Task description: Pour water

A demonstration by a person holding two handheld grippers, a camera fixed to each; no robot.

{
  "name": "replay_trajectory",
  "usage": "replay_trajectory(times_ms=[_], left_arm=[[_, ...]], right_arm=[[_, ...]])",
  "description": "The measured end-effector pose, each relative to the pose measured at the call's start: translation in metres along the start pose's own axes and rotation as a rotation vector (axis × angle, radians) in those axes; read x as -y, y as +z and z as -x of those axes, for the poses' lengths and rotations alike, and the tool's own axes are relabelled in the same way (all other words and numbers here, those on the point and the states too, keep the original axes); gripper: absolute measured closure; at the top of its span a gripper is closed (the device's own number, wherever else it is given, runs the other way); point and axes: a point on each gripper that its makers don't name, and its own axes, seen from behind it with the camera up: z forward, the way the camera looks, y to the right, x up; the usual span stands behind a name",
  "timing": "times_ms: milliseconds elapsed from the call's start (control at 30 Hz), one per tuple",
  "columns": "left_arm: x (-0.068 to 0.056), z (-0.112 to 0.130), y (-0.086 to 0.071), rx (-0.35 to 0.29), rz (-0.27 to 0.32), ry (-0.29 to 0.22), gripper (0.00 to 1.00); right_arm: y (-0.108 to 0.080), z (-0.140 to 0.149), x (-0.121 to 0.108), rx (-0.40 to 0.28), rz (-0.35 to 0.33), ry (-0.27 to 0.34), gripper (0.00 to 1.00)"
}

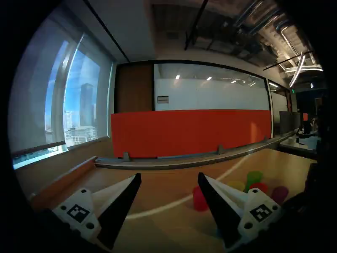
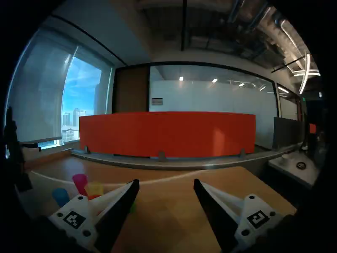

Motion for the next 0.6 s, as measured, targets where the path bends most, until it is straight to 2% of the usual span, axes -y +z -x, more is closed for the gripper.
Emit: replay_trajectory(times_ms=[167, 367, 467, 600], left_arm=[[-0.004, -0.036, 0.007, -0.006, 0.026, -0.009, 0.0], [-0.005, -0.081, 0.014, -0.028, 0.051, 0.006, 0.0], [-0.009, -0.094, 0.016, -0.028, 0.079, 0.006, 0.0], [-0.015, -0.097, 0.017, -0.014, 0.124, 0.003, 0.0]], right_arm=[[0.007, -0.031, 0.001, 0.001, -0.012, 0.003, 0.0], [0.013, -0.066, 0.003, 0.005, -0.034, 0.012, 0.0], [0.016, -0.082, 0.004, 0.004, -0.049, 0.008, 0.0], [0.018, -0.088, 0.006, 0.006, -0.066, -0.004, 0.0]])
